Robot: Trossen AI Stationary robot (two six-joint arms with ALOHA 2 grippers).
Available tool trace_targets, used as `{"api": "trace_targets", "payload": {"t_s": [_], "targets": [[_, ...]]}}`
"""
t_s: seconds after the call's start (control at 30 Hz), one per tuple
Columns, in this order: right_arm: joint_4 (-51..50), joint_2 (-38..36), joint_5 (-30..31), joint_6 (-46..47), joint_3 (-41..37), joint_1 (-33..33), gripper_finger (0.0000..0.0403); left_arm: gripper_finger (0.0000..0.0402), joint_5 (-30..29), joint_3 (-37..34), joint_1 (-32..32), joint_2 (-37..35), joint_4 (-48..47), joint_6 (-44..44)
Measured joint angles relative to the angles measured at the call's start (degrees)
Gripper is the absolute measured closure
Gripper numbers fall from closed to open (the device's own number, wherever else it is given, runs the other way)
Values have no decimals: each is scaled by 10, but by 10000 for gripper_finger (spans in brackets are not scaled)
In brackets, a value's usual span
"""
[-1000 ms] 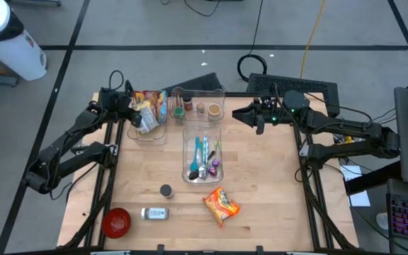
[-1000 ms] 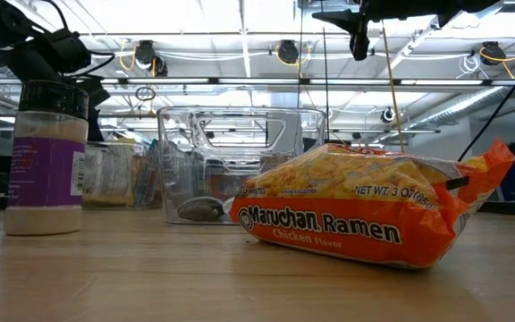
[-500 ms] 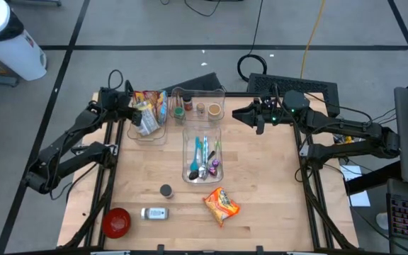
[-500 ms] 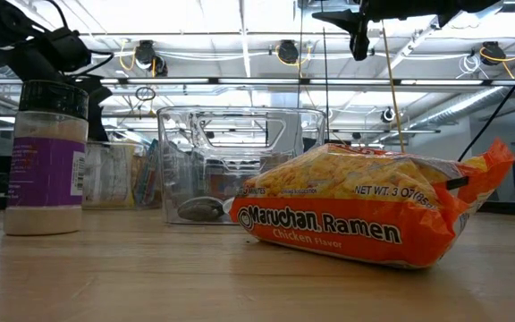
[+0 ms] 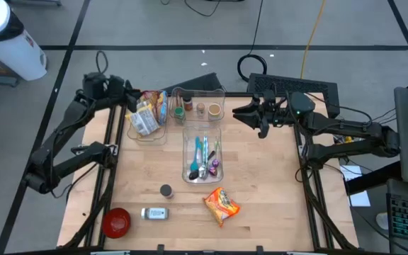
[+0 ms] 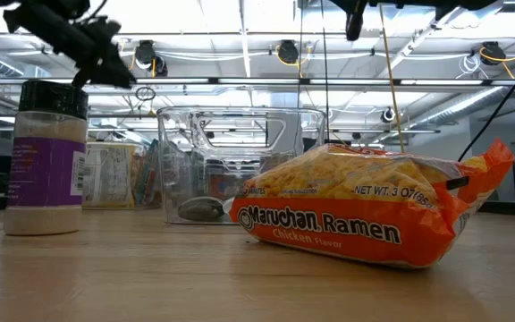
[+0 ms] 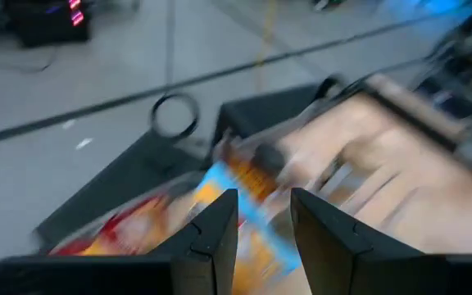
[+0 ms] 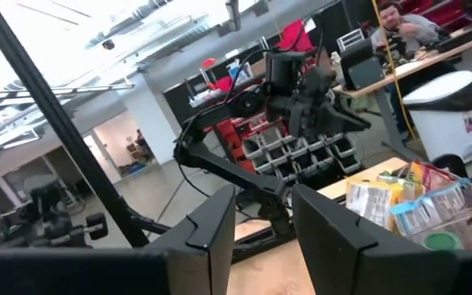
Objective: Pick & Place Food Item
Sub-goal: Put the orange noodle pack into the top left transparent bin
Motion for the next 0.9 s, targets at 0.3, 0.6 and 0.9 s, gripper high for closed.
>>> {"api": "trace_targets", "payload": {"t_s": [0.3, 0.6, 0.9], "targets": [[-17, 16, 1, -15, 0, 75, 289, 282, 154, 20, -58, 0, 130, -161], [-243, 53, 2, -5, 0, 192, 289, 282, 168, 20, -201, 0, 157, -246], [-340, 107, 17, 83, 0, 302, 289, 282, 78, 20, -371, 0, 170, -270]]}}
